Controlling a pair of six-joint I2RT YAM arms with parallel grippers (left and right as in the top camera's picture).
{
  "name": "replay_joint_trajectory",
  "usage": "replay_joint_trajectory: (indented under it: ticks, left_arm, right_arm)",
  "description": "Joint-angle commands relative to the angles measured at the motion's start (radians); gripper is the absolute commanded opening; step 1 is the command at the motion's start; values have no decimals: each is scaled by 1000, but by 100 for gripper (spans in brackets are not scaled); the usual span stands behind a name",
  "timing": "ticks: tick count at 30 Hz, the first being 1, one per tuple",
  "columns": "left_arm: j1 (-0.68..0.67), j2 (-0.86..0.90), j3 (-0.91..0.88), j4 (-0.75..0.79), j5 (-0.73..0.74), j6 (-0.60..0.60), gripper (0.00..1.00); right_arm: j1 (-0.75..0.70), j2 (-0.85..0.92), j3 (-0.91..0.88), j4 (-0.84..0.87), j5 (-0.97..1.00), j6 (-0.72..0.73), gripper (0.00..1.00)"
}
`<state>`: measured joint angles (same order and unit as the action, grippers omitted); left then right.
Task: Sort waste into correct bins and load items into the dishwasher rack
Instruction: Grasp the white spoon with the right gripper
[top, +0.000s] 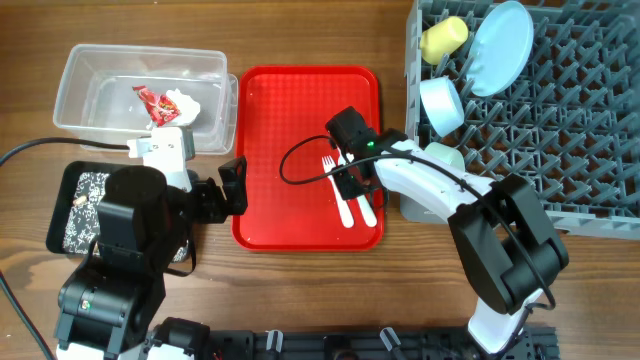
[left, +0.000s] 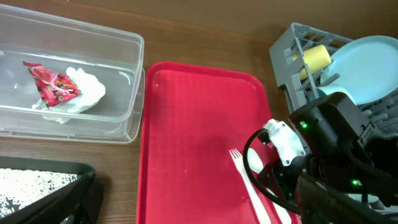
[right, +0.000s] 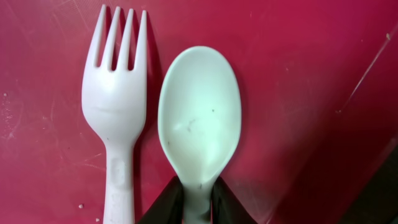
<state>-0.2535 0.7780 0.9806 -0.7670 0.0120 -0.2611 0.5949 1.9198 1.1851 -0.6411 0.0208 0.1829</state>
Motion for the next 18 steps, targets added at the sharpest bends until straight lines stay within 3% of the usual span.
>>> replay_joint_trajectory:
  ticks: [1,10,18]
  left_arm:
    - [5,-6,-1,-2,-10,-5,100]
    - [5,-6,-1,-11,-10,-5,100]
    - [5,-6,-1,-10,-10,-5,100]
  right_arm:
    - [0,31,-16,4,5,3,12]
    - [0,31,11,-13,4,12,4]
    - [-1,8,190,-126,4,27,4]
